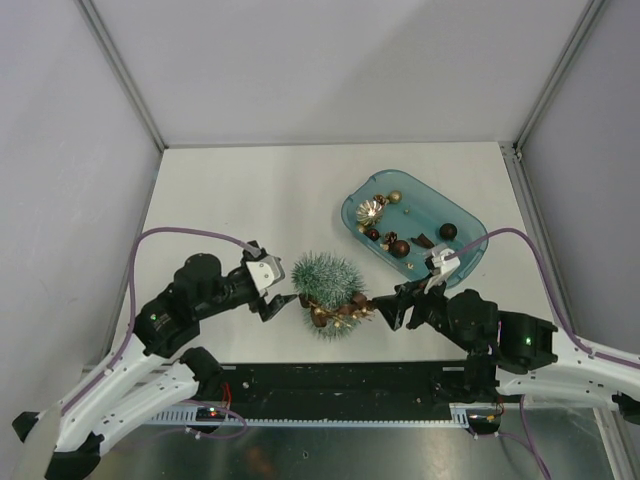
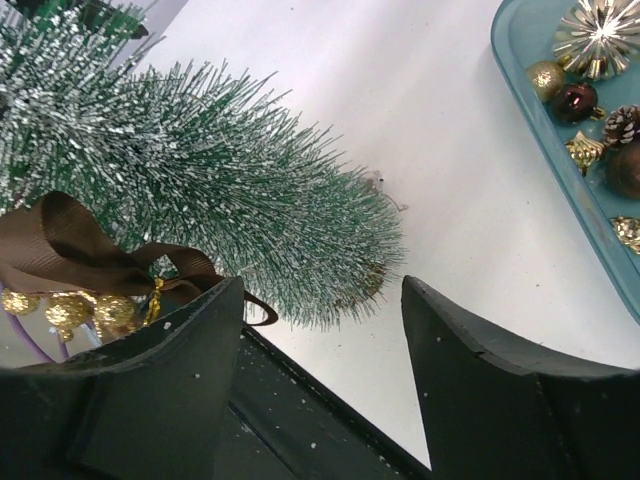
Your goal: Decorate the small christmas tree
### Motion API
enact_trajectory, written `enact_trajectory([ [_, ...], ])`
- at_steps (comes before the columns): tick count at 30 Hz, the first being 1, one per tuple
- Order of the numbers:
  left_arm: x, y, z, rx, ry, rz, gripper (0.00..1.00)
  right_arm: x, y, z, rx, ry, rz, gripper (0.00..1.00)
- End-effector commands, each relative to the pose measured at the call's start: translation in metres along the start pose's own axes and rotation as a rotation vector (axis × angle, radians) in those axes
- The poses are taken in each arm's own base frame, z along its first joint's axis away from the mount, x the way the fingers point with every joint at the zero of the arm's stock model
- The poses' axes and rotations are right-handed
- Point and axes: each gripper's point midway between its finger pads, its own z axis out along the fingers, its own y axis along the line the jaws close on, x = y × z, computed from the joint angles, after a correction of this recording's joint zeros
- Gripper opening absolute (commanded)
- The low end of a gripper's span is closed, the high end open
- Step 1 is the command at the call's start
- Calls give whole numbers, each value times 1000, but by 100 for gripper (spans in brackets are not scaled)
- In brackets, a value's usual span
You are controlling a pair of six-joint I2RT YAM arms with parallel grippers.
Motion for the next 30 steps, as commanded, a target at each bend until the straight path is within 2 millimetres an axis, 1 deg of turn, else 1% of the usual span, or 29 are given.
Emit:
enact_trajectory([
  [1,1,9,-3,-43,4,4,88,-8,-4,-4,19,-34,26,72],
  [5,0,16,-9,-75,6,-7,91,-29,-7,-15,20,-100,36,77],
  [7,0,19,-14,-91,9,-13,97,-43,-12,-22,38,-139,32,79],
  [11,2,19,-26,-109,2,-5,99,-67,-28,-30,129,-204,4,85],
  [13,0,15,-31,-99,-10,8,100,-75,-39,-28,202,-223,-14,88],
  [16,-7,-4,-37,-5,-58,48,100,-81,-57,-20,297,-231,-13,89],
  [18,-11,-17,-38,68,-83,63,100,-80,-72,-10,347,-208,23,86],
  [21,-15,-33,-33,177,-97,67,100,-70,-93,10,359,-128,107,76],
  [22,-14,-38,-30,215,-92,59,100,-66,-97,18,347,-105,138,73],
  [24,-10,-48,-24,288,-81,35,100,-56,-97,34,282,-57,198,68],
  [25,-7,-52,-21,317,-71,19,100,-52,-93,42,240,-39,221,66],
  [27,2,-56,-11,352,-39,-30,100,-37,-81,55,162,8,260,65],
  [30,11,-56,2,364,-27,-62,100,-15,-68,68,82,61,320,66],
])
